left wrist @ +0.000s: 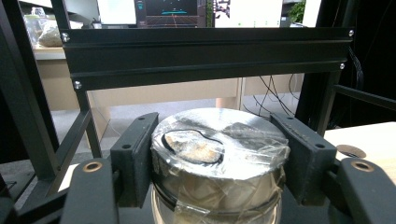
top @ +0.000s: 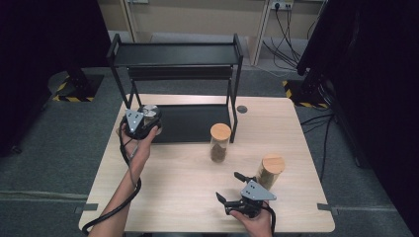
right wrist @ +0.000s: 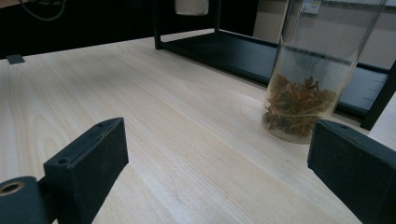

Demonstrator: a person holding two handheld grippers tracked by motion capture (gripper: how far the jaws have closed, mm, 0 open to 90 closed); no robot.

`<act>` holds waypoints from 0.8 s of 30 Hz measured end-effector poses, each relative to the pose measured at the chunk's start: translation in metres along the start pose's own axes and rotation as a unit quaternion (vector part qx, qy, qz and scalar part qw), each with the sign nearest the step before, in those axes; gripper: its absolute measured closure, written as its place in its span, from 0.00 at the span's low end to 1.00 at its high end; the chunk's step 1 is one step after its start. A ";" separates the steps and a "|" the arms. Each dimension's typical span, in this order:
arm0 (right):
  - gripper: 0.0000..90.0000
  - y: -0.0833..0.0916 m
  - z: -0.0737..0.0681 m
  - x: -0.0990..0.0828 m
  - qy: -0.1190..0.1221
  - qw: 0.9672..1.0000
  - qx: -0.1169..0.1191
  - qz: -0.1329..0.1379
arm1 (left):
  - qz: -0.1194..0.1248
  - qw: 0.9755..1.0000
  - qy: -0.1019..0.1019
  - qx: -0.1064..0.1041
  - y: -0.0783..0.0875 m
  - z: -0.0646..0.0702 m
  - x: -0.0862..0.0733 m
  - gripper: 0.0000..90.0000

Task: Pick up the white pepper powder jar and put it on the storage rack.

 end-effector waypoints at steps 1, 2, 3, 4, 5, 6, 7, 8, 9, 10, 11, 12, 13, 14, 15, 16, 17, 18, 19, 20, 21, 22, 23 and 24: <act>0.06 0.000 0.000 0.000 0.000 1.000 0.000 0.000 | 0.000 1.000 0.001 0.000 -0.001 -0.001 0.000 0.39; 0.06 0.000 0.000 0.000 0.000 1.000 0.000 0.000 | 0.000 1.000 0.002 0.001 -0.003 -0.001 -0.001 0.39; 0.06 0.000 0.000 0.000 0.000 1.000 0.000 0.000 | 0.000 1.000 0.003 0.001 -0.004 -0.002 -0.002 0.39; 0.06 0.000 0.000 0.000 0.000 1.000 0.000 -0.001 | 0.000 1.000 0.005 0.003 -0.006 -0.003 -0.003 0.39; 0.06 0.000 0.000 0.000 0.001 1.000 0.000 -0.001 | -0.001 1.000 0.006 0.004 -0.007 -0.005 -0.004 0.39; 0.06 0.000 0.000 0.000 0.002 1.000 0.000 -0.001 | -0.002 1.000 0.006 0.006 -0.008 -0.005 -0.005 0.39; 0.06 0.000 0.000 0.000 0.003 1.000 0.000 -0.002 | -0.003 1.000 0.006 0.006 -0.010 -0.006 -0.006 0.39; 0.06 0.000 0.000 0.000 0.003 1.000 0.000 -0.002 | -0.004 1.000 0.006 0.007 -0.011 -0.007 -0.007 0.39; 0.06 0.000 0.000 0.000 0.004 1.000 0.000 -0.002 | -0.006 1.000 0.006 0.008 -0.012 -0.008 -0.008 0.39; 0.06 0.000 0.000 0.000 0.003 1.000 0.000 -0.001 | -0.007 1.000 0.005 0.009 -0.013 -0.008 -0.009 0.39; 0.06 0.000 0.000 0.000 0.003 1.000 0.000 -0.001 | -0.009 1.000 0.005 0.010 -0.014 -0.009 -0.009 0.39; 0.06 0.000 0.000 0.000 0.003 1.000 0.001 -0.002 | -0.009 1.000 0.006 0.011 -0.016 -0.009 -0.010 0.39; 0.06 0.000 0.000 0.000 0.003 1.000 0.001 -0.002 | -0.010 1.000 0.006 0.012 -0.017 -0.009 -0.010 0.39; 0.06 0.000 0.000 0.000 0.003 1.000 0.001 -0.002 | -0.011 1.000 0.006 0.012 -0.018 -0.009 -0.010 0.39; 0.06 0.000 0.000 0.000 0.004 1.000 0.001 -0.002 | -0.011 1.000 0.006 0.013 -0.019 -0.010 -0.010 0.39; 0.06 0.000 0.000 0.000 0.004 1.000 0.001 -0.002 | -0.011 1.000 0.007 0.013 -0.020 -0.010 -0.010 0.39; 0.06 0.000 -0.001 0.000 0.005 1.000 0.001 -0.002 | -0.012 1.000 0.007 0.014 -0.021 -0.010 -0.010 0.39; 0.06 0.000 -0.001 0.000 0.005 1.000 0.001 -0.002 | -0.012 1.000 0.007 0.015 -0.023 -0.011 -0.010 0.39; 0.06 0.000 0.000 0.000 0.005 1.000 0.001 -0.002 | -0.013 1.000 0.008 0.016 -0.024 -0.011 -0.010 0.39; 0.06 0.000 0.000 0.000 0.004 1.000 0.002 -0.002 | -0.013 1.000 0.008 0.016 -0.025 -0.011 -0.010 0.39; 0.06 0.000 0.000 0.000 0.004 1.000 0.002 -0.002 | -0.013 1.000 0.007 0.017 -0.026 -0.012 -0.010 0.39; 0.06 0.000 -0.001 0.000 0.004 1.000 0.003 -0.003 | -0.014 1.000 0.007 0.018 -0.027 -0.012 -0.010 0.39; 0.06 0.000 -0.001 0.000 0.005 1.000 0.003 -0.003 | -0.013 1.000 0.008 0.018 -0.028 -0.012 -0.010 0.39; 0.06 0.000 -0.001 0.000 0.005 1.000 0.003 -0.003 | -0.013 1.000 0.007 0.018 -0.029 -0.012 -0.010 0.39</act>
Point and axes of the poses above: each handheld gripper's, and its own axes: y roughly backward along the jaws, x roughly out of its top, z roughly to its right, the point moved 6 cm from there along -y, roughly forward along the jaws, and after that the axes turned 2 degrees about x, right-handed, at the moved point
